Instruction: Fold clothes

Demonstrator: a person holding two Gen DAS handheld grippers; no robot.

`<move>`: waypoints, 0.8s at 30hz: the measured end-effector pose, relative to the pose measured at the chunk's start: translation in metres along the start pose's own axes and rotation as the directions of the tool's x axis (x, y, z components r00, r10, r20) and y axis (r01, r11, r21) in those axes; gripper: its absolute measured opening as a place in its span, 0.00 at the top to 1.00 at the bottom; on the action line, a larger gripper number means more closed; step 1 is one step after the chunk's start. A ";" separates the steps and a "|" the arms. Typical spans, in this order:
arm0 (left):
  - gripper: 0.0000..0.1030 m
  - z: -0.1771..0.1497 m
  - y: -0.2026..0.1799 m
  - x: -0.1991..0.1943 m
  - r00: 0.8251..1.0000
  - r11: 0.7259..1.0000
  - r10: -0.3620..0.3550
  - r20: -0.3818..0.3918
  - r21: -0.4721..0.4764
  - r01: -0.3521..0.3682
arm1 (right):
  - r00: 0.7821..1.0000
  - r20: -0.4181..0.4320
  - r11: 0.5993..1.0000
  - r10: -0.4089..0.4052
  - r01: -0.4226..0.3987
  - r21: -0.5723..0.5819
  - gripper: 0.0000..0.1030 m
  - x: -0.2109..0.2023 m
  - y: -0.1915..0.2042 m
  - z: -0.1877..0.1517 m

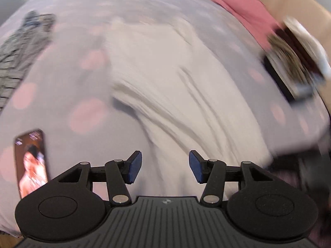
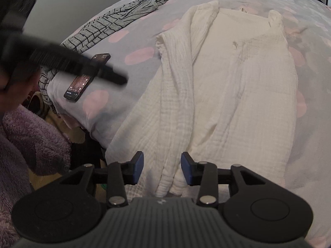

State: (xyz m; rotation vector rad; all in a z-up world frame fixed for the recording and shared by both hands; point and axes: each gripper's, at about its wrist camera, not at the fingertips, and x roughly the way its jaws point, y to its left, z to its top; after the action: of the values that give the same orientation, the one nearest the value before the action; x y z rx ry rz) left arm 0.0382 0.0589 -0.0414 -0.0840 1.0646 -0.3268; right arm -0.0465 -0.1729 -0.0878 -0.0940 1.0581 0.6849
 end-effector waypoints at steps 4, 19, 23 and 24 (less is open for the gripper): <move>0.53 0.027 0.035 0.014 0.998 0.983 -0.045 0.039 -0.178 0.051 | 1.000 -0.013 1.000 -0.001 0.001 0.002 0.58 0.002 -0.003 0.000; 0.53 0.037 0.102 0.069 0.988 0.833 -0.107 0.114 -0.532 0.152 | 0.999 0.033 0.999 -0.015 0.017 -0.051 0.51 0.004 -0.001 0.007; 0.59 0.040 0.098 0.071 0.980 0.826 -0.132 0.150 -0.530 0.192 | 0.999 0.041 0.998 -0.002 0.005 -0.065 0.46 0.007 -0.002 0.008; 0.67 0.041 0.097 0.071 0.978 0.826 -0.135 0.160 -0.527 0.200 | 0.999 0.032 0.998 0.008 -0.006 -0.063 0.46 0.010 -0.002 0.007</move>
State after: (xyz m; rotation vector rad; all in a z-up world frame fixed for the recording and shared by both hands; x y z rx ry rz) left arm 0.1271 0.1257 -0.1029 -0.7044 1.0087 -0.1663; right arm -0.0369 -0.1671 -0.0925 -0.1339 1.0065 0.7239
